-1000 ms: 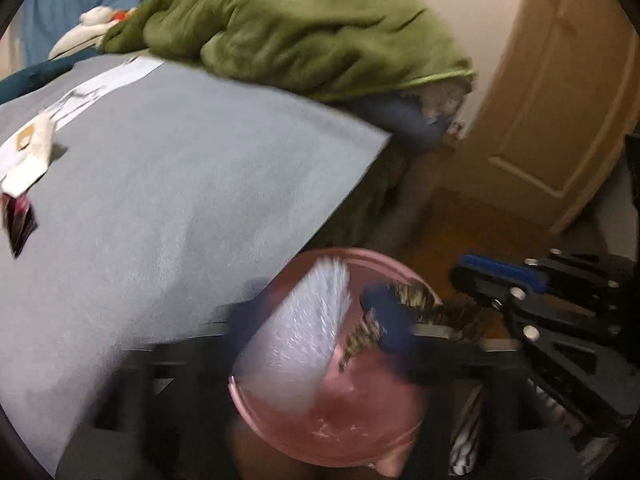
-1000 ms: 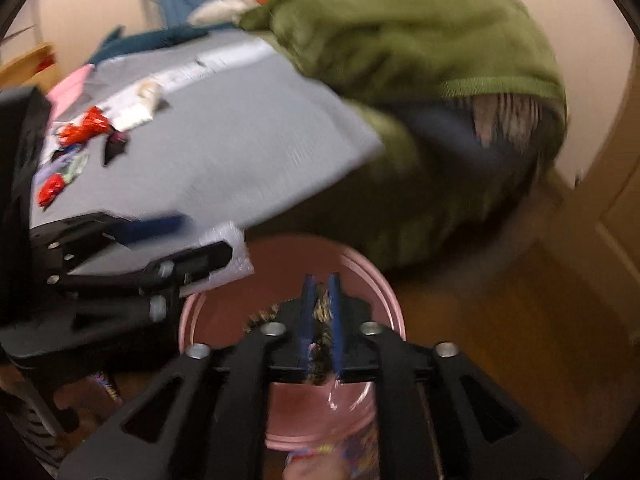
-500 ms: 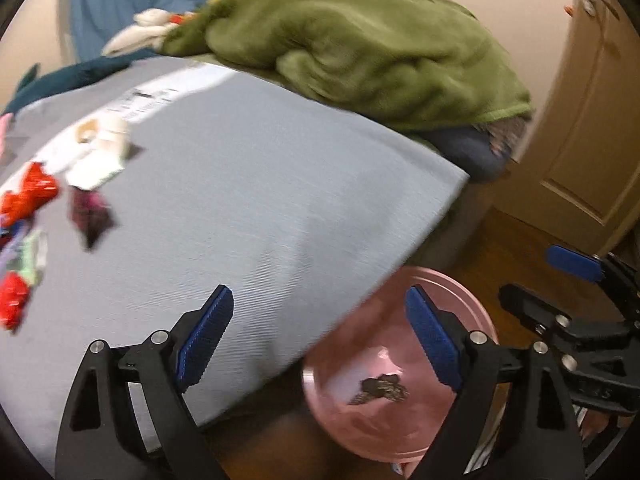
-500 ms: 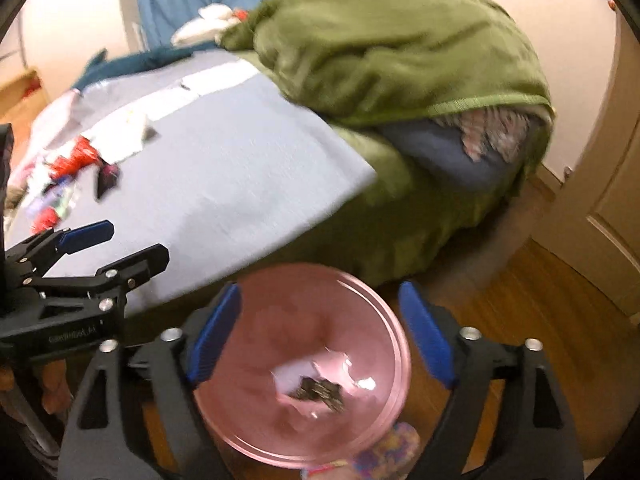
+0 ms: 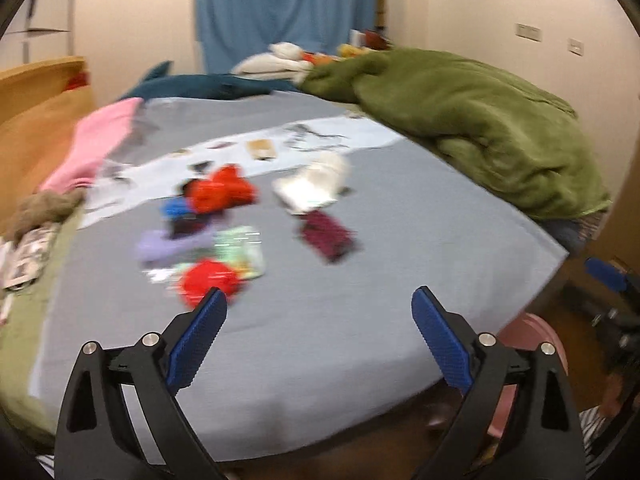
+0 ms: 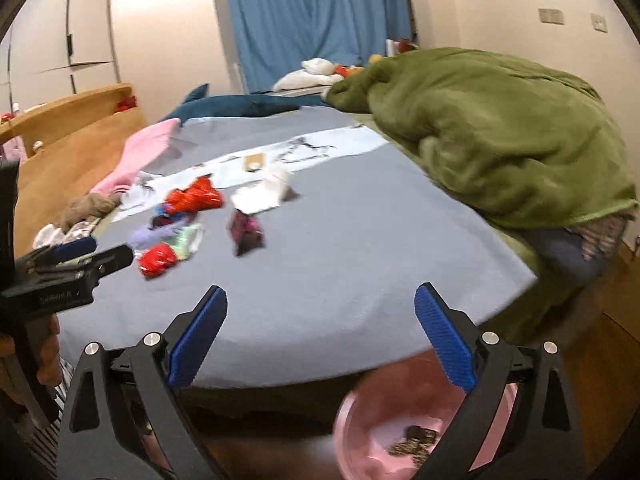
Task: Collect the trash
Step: 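Move both open tools back over the trash pile on the bed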
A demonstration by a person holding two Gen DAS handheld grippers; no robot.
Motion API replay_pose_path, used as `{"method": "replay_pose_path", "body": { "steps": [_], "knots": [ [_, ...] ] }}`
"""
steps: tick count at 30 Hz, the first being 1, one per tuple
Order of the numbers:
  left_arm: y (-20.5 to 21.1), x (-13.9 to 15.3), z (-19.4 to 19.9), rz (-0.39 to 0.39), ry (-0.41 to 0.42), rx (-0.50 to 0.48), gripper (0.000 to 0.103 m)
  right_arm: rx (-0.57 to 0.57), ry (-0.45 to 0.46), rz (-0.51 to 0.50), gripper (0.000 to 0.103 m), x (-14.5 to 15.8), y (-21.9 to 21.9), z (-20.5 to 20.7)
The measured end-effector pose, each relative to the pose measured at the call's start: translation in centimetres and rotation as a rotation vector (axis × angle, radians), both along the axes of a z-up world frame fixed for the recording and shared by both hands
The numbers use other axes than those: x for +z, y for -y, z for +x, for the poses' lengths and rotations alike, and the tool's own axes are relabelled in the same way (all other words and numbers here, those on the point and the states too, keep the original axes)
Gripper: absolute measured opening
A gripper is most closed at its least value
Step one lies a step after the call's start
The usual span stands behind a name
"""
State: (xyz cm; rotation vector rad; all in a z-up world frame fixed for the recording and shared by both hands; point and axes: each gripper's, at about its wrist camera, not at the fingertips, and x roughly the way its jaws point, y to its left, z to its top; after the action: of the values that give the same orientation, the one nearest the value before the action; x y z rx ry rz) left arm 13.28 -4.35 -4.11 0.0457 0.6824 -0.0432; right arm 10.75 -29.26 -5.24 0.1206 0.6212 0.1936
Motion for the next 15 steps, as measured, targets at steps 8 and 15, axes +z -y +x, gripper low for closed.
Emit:
{"method": "replay_pose_path", "body": {
  "steps": [8,15],
  "knots": [
    [-9.5,-1.4,-0.5,-0.045,-0.013,0.208,0.091,0.075,0.031,0.032,0.094,1.2,-6.5,1.8],
    [-12.5,-4.1,0.8,-0.060,0.071,0.263,0.095,0.092,0.041,0.000,0.096,0.3,-11.8,6.1]
  ]
}}
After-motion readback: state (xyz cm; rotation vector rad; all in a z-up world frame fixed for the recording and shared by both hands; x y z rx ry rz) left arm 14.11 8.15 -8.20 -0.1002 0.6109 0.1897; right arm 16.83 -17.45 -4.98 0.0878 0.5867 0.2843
